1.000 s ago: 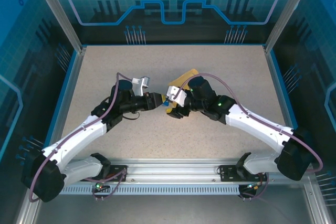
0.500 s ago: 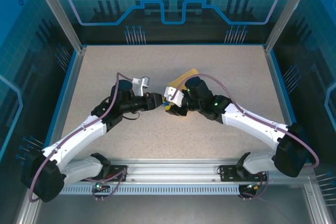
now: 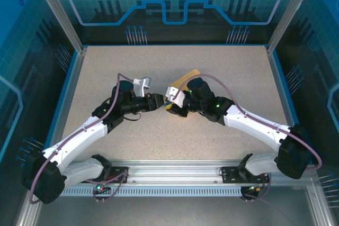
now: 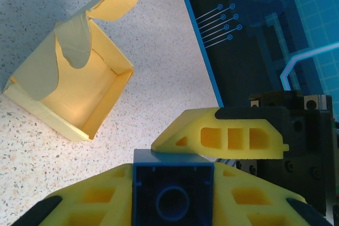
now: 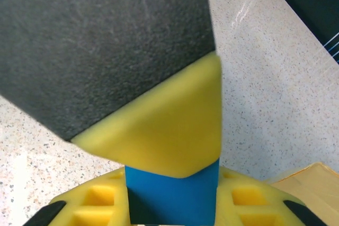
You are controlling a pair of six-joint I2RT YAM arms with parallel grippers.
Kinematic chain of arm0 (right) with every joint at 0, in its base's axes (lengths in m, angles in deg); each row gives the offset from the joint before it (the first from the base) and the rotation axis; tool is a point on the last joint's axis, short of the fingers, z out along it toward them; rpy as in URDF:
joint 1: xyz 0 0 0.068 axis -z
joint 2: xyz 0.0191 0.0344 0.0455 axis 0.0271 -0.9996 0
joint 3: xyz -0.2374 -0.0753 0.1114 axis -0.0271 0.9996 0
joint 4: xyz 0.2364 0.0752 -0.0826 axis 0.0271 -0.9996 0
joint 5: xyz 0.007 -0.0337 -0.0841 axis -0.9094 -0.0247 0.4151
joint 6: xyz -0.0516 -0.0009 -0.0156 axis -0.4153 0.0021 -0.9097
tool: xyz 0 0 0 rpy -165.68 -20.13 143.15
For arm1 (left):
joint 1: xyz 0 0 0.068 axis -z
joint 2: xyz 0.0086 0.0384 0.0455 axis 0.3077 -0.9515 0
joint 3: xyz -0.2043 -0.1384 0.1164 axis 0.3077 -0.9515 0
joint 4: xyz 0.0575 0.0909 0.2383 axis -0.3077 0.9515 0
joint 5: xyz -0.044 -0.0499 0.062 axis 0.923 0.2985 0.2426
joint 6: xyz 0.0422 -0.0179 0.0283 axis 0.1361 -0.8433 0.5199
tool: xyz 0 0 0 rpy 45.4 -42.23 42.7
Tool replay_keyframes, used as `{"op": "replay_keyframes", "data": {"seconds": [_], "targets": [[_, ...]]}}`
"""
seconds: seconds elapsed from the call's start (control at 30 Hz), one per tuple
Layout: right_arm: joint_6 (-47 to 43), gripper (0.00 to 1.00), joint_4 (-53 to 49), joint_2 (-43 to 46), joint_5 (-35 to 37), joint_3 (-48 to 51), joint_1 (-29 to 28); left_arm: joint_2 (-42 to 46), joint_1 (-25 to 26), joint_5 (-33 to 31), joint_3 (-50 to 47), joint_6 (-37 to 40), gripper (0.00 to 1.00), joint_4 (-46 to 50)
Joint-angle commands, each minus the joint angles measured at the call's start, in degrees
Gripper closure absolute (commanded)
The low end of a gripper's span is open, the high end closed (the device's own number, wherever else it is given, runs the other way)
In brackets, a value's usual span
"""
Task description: Fold the paper box
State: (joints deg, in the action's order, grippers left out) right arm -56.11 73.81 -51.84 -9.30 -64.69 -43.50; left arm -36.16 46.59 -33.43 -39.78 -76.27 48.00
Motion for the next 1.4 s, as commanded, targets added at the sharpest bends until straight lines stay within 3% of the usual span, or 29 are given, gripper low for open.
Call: {"op": "replay_keyframes", "data": {"seconds": [0.0, 0.17, 0.27, 0.63, 1.03, 1.37], "targets": [[0.6, 0.78, 0.4, 1.8, 0.1, 1.9, 0.8, -0.3, 0.5, 1.6, 0.4, -0.1, 0.65, -0.2], [0.3, 0.83, -3.2, 4.1, 0.4, 4.4, 3.6, 1.0, 0.4, -1.6, 0.5, 2.9, 0.41, 1.1], [-1.4, 0.82, -6.2, 4.6, 0.0, 5.1, 6.2, 2.9, -0.4, -5.3, 0.3, 5.8, 0.35, 3.0], [-21.1, 0.83, -19.7, -5.1, 9.9, -3.3, 9.9, 7.2, -7.5, -6.4, -1.3, 9.1, 0.34, 5.2], [-26.6, 0.81, -24.1, -20.8, 16.9, -12.1, 11.5, 11.3, -8.9, -9.1, -4.1, 9.6, 0.34, 6.5], [-28.7, 0.76, -22.7, -26.5, 19.2, -13.9, 11.8, 11.2, -9.0, -9.1, -4.1, 8.8, 0.35, 6.0]]}}
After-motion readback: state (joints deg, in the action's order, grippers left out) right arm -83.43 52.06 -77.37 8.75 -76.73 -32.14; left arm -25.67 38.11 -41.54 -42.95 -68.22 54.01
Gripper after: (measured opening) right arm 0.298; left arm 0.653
